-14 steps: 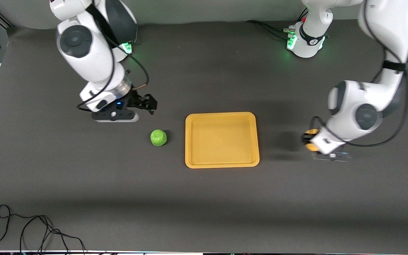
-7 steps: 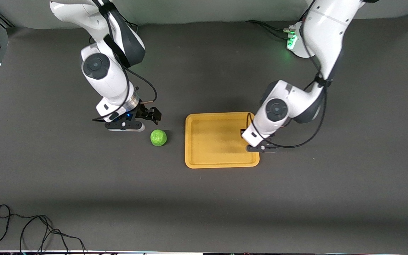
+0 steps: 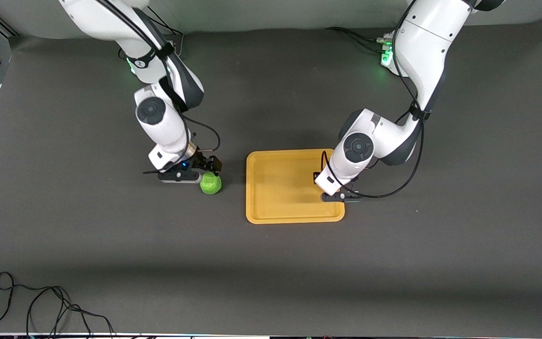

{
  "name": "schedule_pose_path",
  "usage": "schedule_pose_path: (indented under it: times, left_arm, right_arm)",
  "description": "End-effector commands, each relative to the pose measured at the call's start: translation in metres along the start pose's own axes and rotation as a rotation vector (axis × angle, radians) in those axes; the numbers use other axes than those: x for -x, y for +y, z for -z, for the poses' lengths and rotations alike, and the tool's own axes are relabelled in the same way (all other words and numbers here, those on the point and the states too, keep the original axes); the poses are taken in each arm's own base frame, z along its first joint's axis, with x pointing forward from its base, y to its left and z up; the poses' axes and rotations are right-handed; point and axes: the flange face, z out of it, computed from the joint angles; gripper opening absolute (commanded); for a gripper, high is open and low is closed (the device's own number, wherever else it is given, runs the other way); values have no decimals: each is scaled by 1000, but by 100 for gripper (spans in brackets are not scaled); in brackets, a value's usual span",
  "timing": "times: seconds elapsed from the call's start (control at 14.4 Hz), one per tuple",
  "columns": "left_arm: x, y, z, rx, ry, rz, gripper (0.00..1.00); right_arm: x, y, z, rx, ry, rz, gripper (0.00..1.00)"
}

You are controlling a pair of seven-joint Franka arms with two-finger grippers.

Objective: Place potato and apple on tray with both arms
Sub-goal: 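Release the potato on the tray while the right gripper grasps the apple, then carry the green apple onto the tray with the right gripper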

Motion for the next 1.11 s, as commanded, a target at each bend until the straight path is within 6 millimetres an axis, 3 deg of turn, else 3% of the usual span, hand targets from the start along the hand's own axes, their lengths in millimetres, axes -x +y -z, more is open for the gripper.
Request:
schedule_pose_path:
  times: [0.0, 0.07, 0.21, 0.42, 0.56, 0.62, 0.69, 0.83, 0.9, 1.04]
  left_arm:
    - [-2, 7, 8, 4, 25, 12, 87]
    - [-4, 6, 18, 5, 28, 16, 87]
    - [-12, -9, 63, -9, 34, 27, 87]
    - [-36, -93, 151, -52, -21, 2, 92]
    - [-45, -166, 208, -59, -45, -50, 99]
    - [-50, -209, 227, -49, -49, -93, 99]
    - [-50, -251, 244, -37, -55, -112, 99]
    - [-45, -307, 267, -40, -43, -73, 99]
    - [-42, -319, 278, -56, -22, -61, 99]
    - [-32, -321, 303, -134, 17, -80, 99]
  right_arm:
    - [-7, -1, -24, -8, 25, -1, 100]
    - [-9, -1, -28, -9, 28, -1, 100]
    - [-16, -5, -36, -5, 30, 11, 100]
    - [-14, -5, -46, 4, 18, 15, 100]
    - [-12, -3, -55, 18, 10, 30, 97]
    - [-11, -3, -55, 20, 10, 34, 72]
    - [-12, -2, -55, 21, 10, 38, 58]
    - [-13, -2, -50, 22, 11, 42, 54]
    - [-16, -2, -43, 21, 14, 43, 54]
    - [-29, -7, 0, 27, 18, 39, 54]
